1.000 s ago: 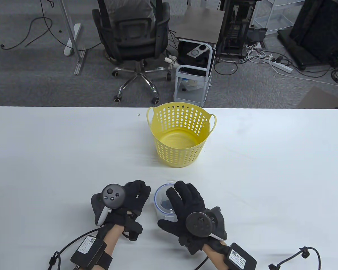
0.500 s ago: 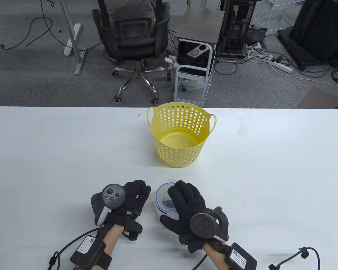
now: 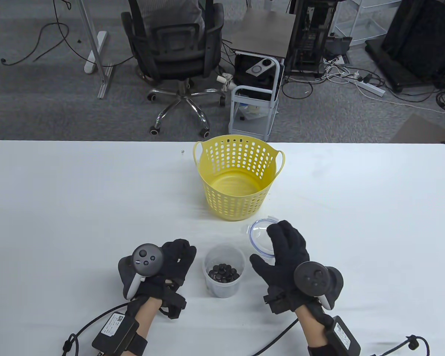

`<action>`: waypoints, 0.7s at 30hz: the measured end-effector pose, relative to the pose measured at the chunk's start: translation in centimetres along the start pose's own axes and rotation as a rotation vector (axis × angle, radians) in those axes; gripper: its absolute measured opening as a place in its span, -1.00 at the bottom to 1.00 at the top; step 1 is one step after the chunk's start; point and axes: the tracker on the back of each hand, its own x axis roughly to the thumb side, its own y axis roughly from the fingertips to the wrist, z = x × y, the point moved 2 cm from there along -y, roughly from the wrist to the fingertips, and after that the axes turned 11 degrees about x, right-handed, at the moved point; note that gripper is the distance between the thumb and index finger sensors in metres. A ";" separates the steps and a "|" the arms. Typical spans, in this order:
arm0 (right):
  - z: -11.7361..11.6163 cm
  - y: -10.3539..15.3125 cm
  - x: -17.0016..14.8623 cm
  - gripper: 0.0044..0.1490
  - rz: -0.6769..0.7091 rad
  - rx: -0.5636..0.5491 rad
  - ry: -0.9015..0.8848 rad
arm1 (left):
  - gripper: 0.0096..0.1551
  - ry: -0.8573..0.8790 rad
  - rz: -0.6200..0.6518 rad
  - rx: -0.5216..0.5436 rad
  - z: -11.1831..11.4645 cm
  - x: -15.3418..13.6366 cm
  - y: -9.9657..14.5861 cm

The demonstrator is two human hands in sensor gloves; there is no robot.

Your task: Pour Go stones into a laundry basket

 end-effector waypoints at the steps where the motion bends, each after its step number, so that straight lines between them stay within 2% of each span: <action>1: 0.1 -0.1 -0.6 0.17 -0.026 -0.002 0.013 | -0.11 0.000 -0.002 0.001 0.0 0.0 0.0; 5: 0.1 -0.6 -3.6 0.15 -0.148 0.026 0.099 | -0.11 0.001 -0.016 -0.007 0.0 -0.4 0.1; 10: -0.7 -0.9 -6.6 0.14 -0.286 0.116 0.165 | -0.12 0.003 -0.032 -0.008 0.0 -0.7 0.0; 17: -2.9 -0.9 -8.6 0.14 -0.419 0.293 0.278 | -0.14 -0.001 -0.048 -0.008 -0.1 -1.0 -0.1; 21: -4.1 -0.8 -9.5 0.16 -0.537 0.464 0.355 | -0.16 -0.001 -0.053 -0.018 -0.1 -1.1 -0.1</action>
